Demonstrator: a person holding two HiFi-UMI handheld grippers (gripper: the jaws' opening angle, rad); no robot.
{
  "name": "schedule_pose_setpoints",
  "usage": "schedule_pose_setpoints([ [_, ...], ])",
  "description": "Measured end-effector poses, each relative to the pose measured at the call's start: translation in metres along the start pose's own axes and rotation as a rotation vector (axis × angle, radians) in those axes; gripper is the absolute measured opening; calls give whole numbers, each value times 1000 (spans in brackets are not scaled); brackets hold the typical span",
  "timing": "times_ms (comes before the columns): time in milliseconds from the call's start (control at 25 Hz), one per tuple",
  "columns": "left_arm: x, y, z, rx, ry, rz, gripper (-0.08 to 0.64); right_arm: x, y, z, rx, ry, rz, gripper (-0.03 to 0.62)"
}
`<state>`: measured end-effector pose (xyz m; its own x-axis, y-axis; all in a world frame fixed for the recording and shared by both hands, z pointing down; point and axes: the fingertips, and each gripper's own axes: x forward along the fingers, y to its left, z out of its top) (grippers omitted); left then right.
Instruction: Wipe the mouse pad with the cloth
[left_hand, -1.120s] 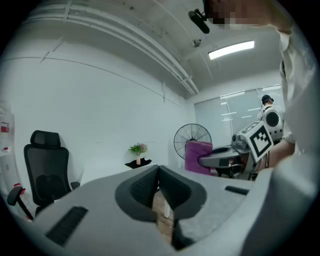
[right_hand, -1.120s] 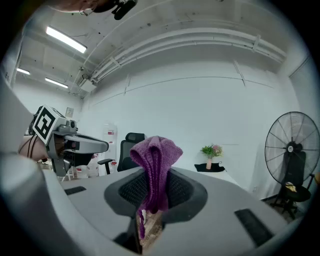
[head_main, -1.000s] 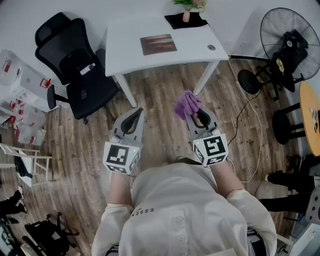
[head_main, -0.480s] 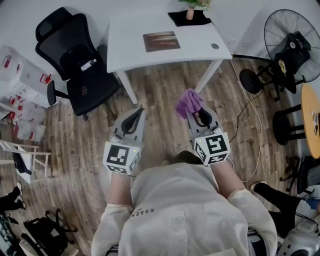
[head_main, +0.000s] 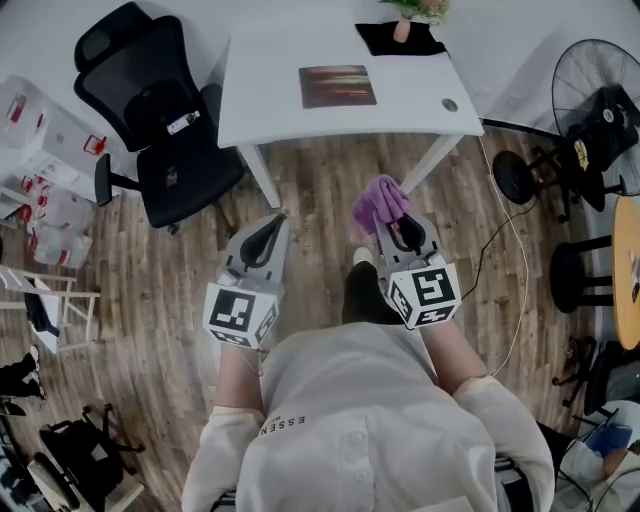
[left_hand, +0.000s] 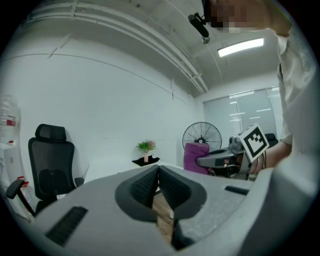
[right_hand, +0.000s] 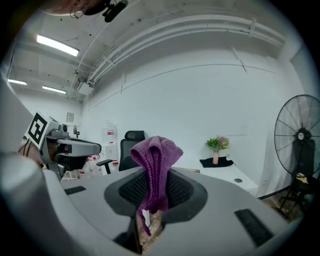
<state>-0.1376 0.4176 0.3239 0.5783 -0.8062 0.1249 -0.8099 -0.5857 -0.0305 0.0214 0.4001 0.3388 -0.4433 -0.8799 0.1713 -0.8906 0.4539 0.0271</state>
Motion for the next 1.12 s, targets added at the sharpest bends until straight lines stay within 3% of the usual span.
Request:
schedule_pose_setpoints([
  [240, 70, 28, 13, 6, 22, 70, 3, 69, -49, 20, -10, -14, 87, 92],
  [760, 257, 91, 34, -4, 42, 217, 2, 224, -202, 39, -16, 2, 203, 92],
  [1120, 324, 144, 23, -38, 58, 223, 2, 307, -233, 26, 12, 69, 230, 92],
])
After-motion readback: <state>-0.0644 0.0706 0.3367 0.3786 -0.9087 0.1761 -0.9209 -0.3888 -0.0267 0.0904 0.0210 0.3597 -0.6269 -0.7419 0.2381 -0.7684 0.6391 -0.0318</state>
